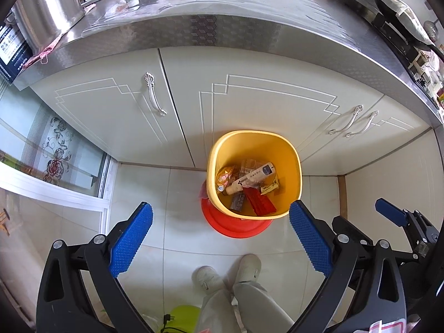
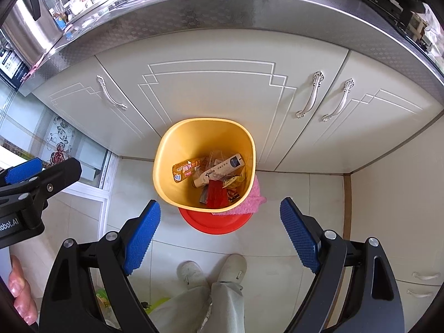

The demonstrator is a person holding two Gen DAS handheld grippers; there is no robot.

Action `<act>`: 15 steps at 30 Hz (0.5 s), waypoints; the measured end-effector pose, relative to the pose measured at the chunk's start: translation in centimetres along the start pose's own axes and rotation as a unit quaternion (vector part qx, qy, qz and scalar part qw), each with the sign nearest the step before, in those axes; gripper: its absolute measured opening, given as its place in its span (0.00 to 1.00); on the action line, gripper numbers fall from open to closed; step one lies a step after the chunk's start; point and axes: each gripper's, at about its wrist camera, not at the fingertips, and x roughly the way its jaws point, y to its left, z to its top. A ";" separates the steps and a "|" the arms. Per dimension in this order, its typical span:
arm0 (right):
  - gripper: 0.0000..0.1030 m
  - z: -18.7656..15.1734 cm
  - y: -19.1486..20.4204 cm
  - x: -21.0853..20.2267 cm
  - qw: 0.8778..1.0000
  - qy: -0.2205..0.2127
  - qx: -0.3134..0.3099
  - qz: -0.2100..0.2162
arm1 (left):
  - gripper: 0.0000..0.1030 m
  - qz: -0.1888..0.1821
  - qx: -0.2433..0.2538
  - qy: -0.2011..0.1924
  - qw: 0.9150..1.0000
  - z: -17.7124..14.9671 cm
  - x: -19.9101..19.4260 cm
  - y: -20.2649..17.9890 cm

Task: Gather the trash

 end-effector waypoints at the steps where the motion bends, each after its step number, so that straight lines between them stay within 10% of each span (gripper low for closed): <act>1: 0.85 0.0 0.0 0.0 1.000 0.000 0.000 0.000 | 0.95 0.001 0.000 -0.001 1.000 0.0 0.0 0.0; 15: 0.85 -0.1 0.1 0.0 1.000 0.002 -0.003 0.001 | 0.95 0.001 -0.002 0.003 1.000 0.0 0.1 0.4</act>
